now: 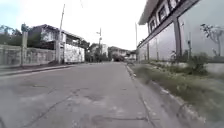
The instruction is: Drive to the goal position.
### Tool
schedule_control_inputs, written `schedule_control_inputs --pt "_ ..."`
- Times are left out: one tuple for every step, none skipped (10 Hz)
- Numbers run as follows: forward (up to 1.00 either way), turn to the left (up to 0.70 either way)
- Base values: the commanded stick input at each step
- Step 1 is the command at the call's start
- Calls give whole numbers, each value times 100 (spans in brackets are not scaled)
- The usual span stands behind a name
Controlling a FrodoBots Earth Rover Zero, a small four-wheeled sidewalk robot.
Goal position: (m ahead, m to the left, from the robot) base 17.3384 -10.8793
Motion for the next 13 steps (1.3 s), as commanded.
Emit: schedule_control_inputs --pt "100 0" --pt "100 0" --pt "100 0" --pt "100 -21" --pt "100 -40" --pt "100 -40" --pt "100 -40" --pt "100 -37" --pt "100 -31" --pt "100 11" --pt "100 4" --pt "100 0" --pt "100 0"
